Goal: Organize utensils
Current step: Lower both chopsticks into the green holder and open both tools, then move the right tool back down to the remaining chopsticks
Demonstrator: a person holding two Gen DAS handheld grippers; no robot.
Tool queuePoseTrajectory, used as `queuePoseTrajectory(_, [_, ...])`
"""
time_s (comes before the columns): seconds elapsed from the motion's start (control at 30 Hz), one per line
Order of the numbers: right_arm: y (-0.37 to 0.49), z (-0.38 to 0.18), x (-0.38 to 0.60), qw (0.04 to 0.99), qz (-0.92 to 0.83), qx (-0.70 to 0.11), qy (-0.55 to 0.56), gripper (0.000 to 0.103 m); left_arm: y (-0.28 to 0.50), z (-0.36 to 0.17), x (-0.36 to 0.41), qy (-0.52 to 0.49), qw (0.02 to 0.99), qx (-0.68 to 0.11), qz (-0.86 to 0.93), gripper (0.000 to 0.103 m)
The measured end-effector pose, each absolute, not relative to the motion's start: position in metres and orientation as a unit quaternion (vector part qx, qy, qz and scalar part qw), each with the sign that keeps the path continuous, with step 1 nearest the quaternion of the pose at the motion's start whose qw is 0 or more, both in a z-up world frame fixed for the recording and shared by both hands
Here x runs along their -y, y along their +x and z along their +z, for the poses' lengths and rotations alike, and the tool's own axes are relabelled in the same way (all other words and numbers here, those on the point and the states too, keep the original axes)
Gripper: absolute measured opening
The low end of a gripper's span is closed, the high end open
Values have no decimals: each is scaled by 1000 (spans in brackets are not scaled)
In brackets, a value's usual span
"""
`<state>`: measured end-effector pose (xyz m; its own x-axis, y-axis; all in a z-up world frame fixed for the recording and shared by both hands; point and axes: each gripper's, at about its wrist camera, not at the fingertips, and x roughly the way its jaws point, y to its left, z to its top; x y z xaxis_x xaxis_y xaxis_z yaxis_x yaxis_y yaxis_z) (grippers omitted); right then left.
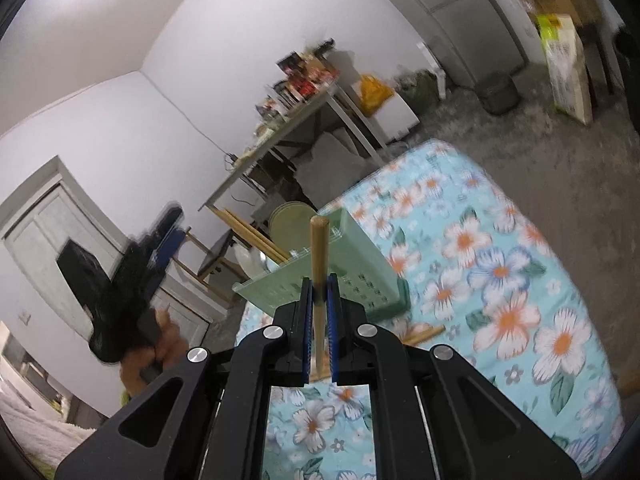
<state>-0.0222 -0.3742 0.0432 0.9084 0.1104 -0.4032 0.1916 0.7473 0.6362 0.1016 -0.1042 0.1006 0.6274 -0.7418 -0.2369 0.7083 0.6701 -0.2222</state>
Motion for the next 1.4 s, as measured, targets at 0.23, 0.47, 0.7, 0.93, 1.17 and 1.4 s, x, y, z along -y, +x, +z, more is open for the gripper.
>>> queuePoseTrajectory(0.23, [-21,105,363,950,-14,-159,267,7,86,69,69,-6,902,-212,-376,76])
queuePoseTrajectory(0.47, [10,155,343,978,-1,-122,171,7,89,31,44,6,898,-282,-337,78])
queuePoseTrajectory(0.7, [59,164,319,987,2,-141,80,7,91,18,31,-5,897,-305,-319,80])
queuePoseTrajectory(0.93, [99,144,280,984,-19,-177,-32,7,92,15,32,-7,897,-312,-311,81])
queuePoseTrajectory(1.17, [112,100,243,964,-12,-237,-117,7,98,9,31,-13,895,-324,-306,81])
queuePoseTrajectory(1.4, [90,106,245,968,-11,-231,-97,41,101,6,29,-14,896,-329,-299,81])
